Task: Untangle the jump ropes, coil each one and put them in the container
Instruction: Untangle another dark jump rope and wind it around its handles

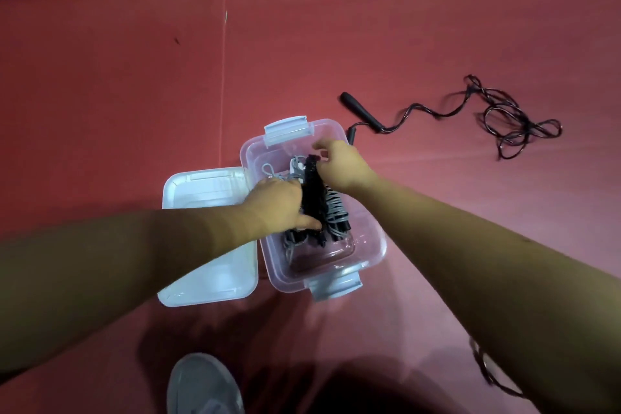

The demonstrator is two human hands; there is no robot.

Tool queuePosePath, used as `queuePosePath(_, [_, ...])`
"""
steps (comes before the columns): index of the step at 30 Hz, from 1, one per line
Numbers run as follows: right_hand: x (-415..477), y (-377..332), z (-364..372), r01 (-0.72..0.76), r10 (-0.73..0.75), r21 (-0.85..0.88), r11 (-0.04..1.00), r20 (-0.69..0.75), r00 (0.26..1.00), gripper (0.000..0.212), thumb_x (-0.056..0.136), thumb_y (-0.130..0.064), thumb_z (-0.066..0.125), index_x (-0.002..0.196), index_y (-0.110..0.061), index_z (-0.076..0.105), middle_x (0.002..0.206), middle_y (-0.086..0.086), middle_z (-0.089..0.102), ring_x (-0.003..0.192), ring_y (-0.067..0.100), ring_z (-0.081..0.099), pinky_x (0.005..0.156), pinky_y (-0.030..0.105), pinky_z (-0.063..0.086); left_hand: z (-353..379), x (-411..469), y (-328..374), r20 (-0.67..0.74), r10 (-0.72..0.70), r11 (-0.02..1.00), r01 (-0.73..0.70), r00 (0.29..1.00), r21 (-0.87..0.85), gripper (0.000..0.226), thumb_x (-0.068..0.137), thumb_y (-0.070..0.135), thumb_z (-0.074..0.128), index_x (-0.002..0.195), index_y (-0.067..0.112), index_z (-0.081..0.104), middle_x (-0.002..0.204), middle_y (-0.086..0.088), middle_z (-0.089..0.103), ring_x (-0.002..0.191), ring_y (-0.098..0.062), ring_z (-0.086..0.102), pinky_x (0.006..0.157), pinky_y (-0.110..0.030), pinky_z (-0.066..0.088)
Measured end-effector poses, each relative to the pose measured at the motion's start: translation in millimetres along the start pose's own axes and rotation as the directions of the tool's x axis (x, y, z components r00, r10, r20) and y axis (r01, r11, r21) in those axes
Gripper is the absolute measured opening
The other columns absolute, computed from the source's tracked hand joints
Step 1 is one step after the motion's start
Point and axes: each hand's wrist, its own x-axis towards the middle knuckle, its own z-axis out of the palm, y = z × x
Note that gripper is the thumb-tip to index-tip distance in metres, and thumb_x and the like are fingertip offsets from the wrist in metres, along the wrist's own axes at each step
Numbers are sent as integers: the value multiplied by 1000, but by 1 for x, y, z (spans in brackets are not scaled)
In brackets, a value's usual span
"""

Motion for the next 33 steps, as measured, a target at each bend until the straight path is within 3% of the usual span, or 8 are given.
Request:
queuePosePath(3, [-18, 4, -37, 58, -58, -3, 998, -89, 994, 41, 87, -1, 49, 124, -7, 65, 123, 13, 68, 112, 26, 63, 98, 31, 48, -27, -2, -3, 19, -48, 995, 49, 999, -91, 52, 79, 57, 68, 98, 10, 55, 92, -9, 64, 89, -30, 63, 76, -40, 54])
queuePosePath(6, [-50, 22, -80, 40, -51, -67, 997, -176, 983, 34, 89, -7, 51, 118, -7, 67, 112, 14, 70, 98, 30, 65, 87, 32, 52, -65, -3, 21, -31, -79, 997, 78, 996, -9, 32, 86, 44, 60, 90, 13, 51, 85, -5, 59, 82, -25, 57, 67, -32, 44])
queuePosePath(8, [-71, 45, -103, -25, 3, -96, 995, -223, 975, 37, 91, -12, 53, 126, -7, 63, 118, 16, 68, 103, 31, 65, 84, 28, 47, -88, -1, 53, -39, -58, 998, 59, 998, 26, 29, 89, 40, 57, 87, 12, 49, 87, -8, 59, 80, -26, 53, 65, -31, 37])
queuePosePath(13, [-134, 112, -147, -174, 132, -105, 979, -325, 937, 41, 91, -16, 57, 129, -2, 59, 124, 20, 65, 116, 33, 59, 94, 32, 44, -102, 7, 158, -35, 111, 990, -108, 993, 88, 31, 89, 36, 57, 102, 7, 52, 112, -19, 62, 104, -36, 59, 80, -37, 48])
queuePosePath(23, [-266, 280, -163, -546, 511, -45, 836, -297, 807, 56, 85, -19, 70, 133, 1, 49, 128, 25, 55, 120, 38, 52, 93, 36, 43, 13, 12, 322, 199, 267, 963, -268, 943, -22, 34, 93, 30, 53, 110, 2, 60, 117, -23, 63, 106, -39, 60, 85, -40, 52])
queuePosePath(26, [-278, 313, -148, -586, 564, -37, 810, -230, 793, 59, 82, -24, 74, 130, 0, 49, 126, 23, 53, 119, 36, 49, 94, 37, 44, 53, 23, 343, 261, 218, 976, -211, 940, -55, 32, 92, 30, 53, 108, 4, 62, 113, -18, 66, 103, -35, 61, 84, -38, 53])
queuePosePath(29, [-273, 333, -133, -597, 582, -8, 802, -208, 786, 64, 78, -34, 76, 129, -7, 49, 124, 17, 53, 119, 34, 51, 98, 41, 47, 85, 42, 359, 228, 183, 981, -163, 956, -104, 30, 93, 28, 53, 112, 5, 58, 116, -18, 63, 107, -36, 59, 85, -39, 51])
queuePosePath(33, [-257, 355, -114, -588, 585, 49, 808, -190, 788, 53, 78, -31, 74, 124, -11, 55, 118, 14, 57, 119, 30, 49, 95, 38, 47, 121, 70, 377, 183, 152, 980, -123, 971, -158, 35, 92, 33, 57, 114, 6, 53, 116, -19, 60, 105, -37, 58, 83, -39, 49])
